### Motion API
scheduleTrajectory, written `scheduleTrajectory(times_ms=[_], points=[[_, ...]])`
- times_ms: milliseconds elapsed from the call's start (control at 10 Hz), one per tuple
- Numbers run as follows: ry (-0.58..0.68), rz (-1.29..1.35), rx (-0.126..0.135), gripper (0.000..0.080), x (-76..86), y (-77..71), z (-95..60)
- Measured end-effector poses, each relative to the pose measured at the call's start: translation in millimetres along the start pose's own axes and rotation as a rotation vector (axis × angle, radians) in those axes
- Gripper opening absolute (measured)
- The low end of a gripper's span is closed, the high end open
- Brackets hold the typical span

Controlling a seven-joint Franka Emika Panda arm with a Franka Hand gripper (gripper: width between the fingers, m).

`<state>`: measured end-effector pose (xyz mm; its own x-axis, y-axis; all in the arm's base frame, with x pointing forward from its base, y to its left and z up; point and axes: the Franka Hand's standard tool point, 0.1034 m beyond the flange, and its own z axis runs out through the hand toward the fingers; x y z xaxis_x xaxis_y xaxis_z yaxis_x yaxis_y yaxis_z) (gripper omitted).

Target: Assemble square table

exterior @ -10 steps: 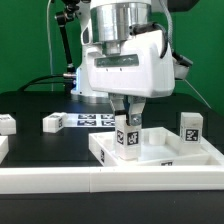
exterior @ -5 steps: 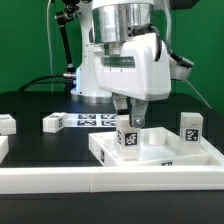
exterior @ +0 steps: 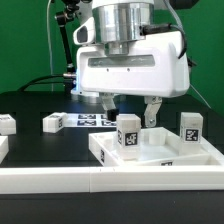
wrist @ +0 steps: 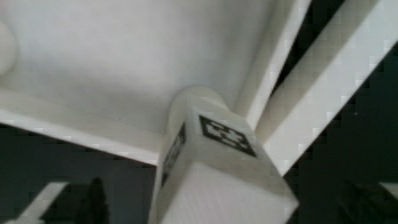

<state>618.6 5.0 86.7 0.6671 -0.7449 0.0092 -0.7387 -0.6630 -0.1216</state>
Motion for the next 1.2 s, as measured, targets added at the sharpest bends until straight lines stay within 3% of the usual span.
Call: scheduleTrajectory(times_ms=[1200], points=[[0.001, -0.883, -0.013, 0.0649, 0.0, 0.5, 1.1]])
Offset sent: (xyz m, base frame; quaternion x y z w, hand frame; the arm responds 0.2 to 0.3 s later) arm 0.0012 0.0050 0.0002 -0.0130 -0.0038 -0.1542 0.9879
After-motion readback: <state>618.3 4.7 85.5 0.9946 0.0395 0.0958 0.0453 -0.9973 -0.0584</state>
